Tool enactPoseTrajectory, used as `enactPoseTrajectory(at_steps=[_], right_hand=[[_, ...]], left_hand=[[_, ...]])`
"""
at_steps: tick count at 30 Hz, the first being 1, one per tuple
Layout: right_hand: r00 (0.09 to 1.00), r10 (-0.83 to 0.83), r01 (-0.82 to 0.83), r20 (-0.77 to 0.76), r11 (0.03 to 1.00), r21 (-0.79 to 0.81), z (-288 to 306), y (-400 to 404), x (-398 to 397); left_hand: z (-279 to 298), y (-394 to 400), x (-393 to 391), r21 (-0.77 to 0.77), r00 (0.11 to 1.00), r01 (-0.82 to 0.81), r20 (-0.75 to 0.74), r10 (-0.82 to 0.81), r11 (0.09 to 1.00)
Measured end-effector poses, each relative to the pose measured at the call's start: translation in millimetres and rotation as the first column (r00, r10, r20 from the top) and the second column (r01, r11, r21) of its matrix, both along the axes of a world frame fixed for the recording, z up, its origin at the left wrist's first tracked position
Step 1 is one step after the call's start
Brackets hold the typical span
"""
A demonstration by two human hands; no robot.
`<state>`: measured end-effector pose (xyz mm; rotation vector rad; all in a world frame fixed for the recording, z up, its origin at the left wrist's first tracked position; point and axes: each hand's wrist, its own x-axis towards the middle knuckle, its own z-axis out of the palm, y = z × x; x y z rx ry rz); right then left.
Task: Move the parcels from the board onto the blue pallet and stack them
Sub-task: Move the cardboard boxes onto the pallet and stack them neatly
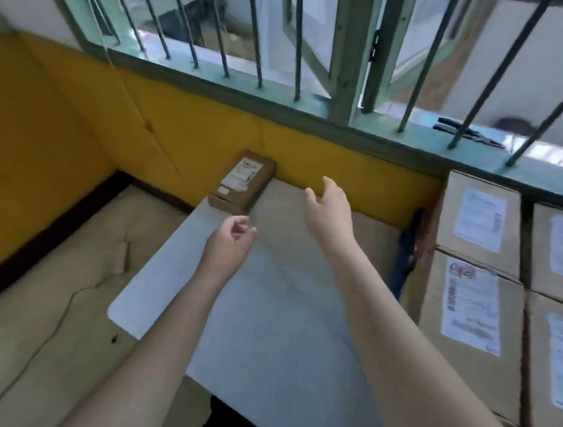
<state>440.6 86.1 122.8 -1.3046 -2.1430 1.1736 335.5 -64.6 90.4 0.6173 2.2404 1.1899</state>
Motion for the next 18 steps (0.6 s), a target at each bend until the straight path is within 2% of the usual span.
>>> enactPoseTrajectory(at_steps=[6,11,15,18], right_hand=[[0.992,0.029,0.004,0.123,0.966,-0.258,-78,43,-155],[0.986,-0.087,0.144,0.14,0.869,-0.473,-139,75,-243],[0.973,-0.175,0.226,0.147,0.837,-0.498,-173,93,-283],[0.961,-0.212,0.276,0.179,0.799,-0.534,-188,105,-299]], left_hand=[[-78,4,-152,-0.091,0.978,-0.09,0.177,0.105,0.992],[-130,39,-236,-0.172,0.936,-0.122,0.308,0.171,0.978],[-159,75,-279,-0.154,0.848,-0.226,0.455,0.273,0.962],[-172,92,-294,-0.111,0.724,-0.263,0.634,0.272,0.958]])
